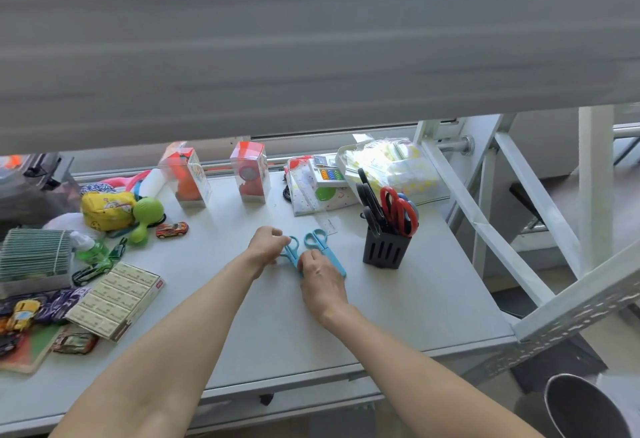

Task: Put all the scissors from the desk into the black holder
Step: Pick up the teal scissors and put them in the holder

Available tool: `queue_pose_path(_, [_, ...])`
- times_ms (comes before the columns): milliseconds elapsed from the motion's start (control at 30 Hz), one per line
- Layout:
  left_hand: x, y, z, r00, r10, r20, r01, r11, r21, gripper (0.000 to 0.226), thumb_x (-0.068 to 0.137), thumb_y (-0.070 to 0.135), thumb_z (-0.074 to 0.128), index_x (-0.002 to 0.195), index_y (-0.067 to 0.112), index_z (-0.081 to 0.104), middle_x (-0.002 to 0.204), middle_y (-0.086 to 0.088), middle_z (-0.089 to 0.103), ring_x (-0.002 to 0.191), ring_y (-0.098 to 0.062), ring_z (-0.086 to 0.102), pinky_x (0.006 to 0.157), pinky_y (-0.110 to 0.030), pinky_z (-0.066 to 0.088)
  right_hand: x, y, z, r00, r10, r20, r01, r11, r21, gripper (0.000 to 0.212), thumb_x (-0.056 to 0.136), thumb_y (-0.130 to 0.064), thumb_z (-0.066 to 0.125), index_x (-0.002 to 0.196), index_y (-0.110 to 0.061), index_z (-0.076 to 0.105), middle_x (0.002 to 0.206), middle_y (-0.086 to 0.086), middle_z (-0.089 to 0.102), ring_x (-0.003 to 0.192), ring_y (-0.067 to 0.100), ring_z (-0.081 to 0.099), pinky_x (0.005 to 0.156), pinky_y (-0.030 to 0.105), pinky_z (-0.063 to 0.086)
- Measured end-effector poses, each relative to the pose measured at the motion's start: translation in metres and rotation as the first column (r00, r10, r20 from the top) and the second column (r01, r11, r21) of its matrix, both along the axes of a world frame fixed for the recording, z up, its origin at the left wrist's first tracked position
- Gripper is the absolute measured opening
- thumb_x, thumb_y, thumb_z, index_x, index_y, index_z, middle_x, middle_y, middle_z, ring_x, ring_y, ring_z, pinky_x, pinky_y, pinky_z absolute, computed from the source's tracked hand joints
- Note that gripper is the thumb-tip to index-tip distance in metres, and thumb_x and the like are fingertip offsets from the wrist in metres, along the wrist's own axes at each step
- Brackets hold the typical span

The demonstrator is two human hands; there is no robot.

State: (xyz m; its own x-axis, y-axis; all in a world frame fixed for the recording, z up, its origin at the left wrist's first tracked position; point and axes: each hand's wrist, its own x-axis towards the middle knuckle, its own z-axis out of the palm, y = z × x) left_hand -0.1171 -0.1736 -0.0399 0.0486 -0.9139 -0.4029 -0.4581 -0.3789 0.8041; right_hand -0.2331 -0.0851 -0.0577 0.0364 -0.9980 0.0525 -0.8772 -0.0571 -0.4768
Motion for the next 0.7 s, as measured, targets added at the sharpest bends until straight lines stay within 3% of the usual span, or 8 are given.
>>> queue_pose_path(100, [0.008, 0.008, 0.006, 0.999, -0.002, -0.051, 0.003, 1.0, 0.016, 0.017, 0.093, 0.016, 0.062, 0.08, 0.005, 0.061, 0.063, -0.004, 0.032, 0.051, -0.016, 0.024, 0.047, -0.023, 0.022, -0.002, 0.009, -0.001, 0.999, -0.026, 0.045, 0.029, 0.998, -0.057, 0.026, 0.084, 0.001, 0.055, 0.104, -0.015, 0.052, 0.103, 0.004, 0.06, 0.096, 0.025, 0.058, 0.073, 0.032, 0.042])
queue_pose_path(200, [0.009, 0.02, 0.026, 0.988, -0.097, -0.117, 0.101, 0.994, 0.031, 0.022, 0.092, 0.025, 0.064, 0.088, 0.005, 0.071, 0.067, -0.003, 0.041, 0.052, -0.014, 0.028, 0.048, -0.022, 0.025, -0.011, 0.015, -0.002, 0.995, -0.045, 0.084, 0.053, 0.994, -0.093, 0.034, 0.087, -0.013, 0.063, 0.118, -0.018, 0.049, 0.106, 0.005, 0.065, 0.097, 0.026, 0.062, 0.079, 0.033, 0.046])
queue_pose_path(300, [0.0, 0.033, 0.044, 0.949, -0.279, -0.145, 0.289, 0.956, 0.056, 0.021, 0.091, 0.031, 0.065, 0.085, 0.011, 0.069, 0.068, -0.001, 0.051, 0.052, -0.009, 0.036, 0.048, -0.019, 0.031, -0.02, 0.022, 0.002, 0.98, -0.06, 0.19, 0.085, 0.988, -0.127, 0.032, 0.09, -0.027, 0.062, 0.118, -0.019, 0.049, 0.101, 0.002, 0.069, 0.088, 0.025, 0.066, 0.07, 0.032, 0.046])
queue_pose_path(400, [-0.015, 0.044, 0.058, 0.901, -0.394, -0.182, 0.413, 0.907, 0.077, 0.027, 0.091, 0.039, 0.066, 0.088, 0.012, 0.068, 0.066, 0.002, 0.057, 0.046, -0.005, 0.036, 0.046, -0.016, 0.033, -0.035, 0.032, 0.004, 0.955, -0.054, 0.293, 0.108, 0.98, -0.169, 0.024, 0.093, -0.028, 0.059, 0.113, -0.019, 0.049, 0.09, -0.001, 0.068, 0.075, 0.02, 0.063, 0.061, 0.027, 0.039])
queue_pose_path(500, [-0.031, 0.047, 0.063, 0.893, -0.392, -0.222, 0.403, 0.915, 0.005, 0.039, 0.093, 0.044, 0.061, 0.102, 0.007, 0.07, 0.079, -0.001, 0.062, 0.046, -0.005, 0.036, 0.046, -0.015, 0.035, -0.058, 0.048, 0.003, 0.917, -0.079, 0.392, 0.159, 0.971, -0.177, 0.01, 0.095, -0.022, 0.054, 0.103, -0.019, 0.049, 0.081, -0.003, 0.061, 0.064, 0.014, 0.057, 0.059, 0.028, 0.045])
queue_pose_path(633, [-0.057, 0.051, 0.06, 0.906, -0.416, -0.081, 0.41, 0.909, -0.073, 0.033, 0.096, 0.036, 0.061, 0.119, 0.013, 0.063, 0.102, -0.005, 0.065, 0.063, -0.011, 0.051, 0.055, -0.018, 0.045, -0.093, 0.073, 0.006, 0.787, -0.132, 0.602, 0.343, 0.905, -0.251, 0.007, 0.098, -0.014, 0.05, 0.097, -0.02, 0.052, 0.076, -0.005, 0.06, 0.067, 0.004, 0.058, 0.061, 0.008, 0.042])
queue_pose_path(700, [-0.071, 0.055, 0.056, 0.9, -0.432, -0.057, 0.428, 0.901, -0.071, 0.044, 0.095, 0.031, 0.063, 0.135, 0.015, 0.052, 0.118, -0.005, 0.061, 0.073, -0.013, 0.059, 0.06, -0.02, 0.049, -0.112, 0.077, 0.013, 0.7, -0.157, 0.697, 0.445, 0.859, -0.254, 0.008, 0.099, -0.012, 0.049, 0.096, -0.014, 0.056, 0.08, 0.0, 0.062, 0.07, 0.007, 0.059, 0.067, 0.017, 0.048])
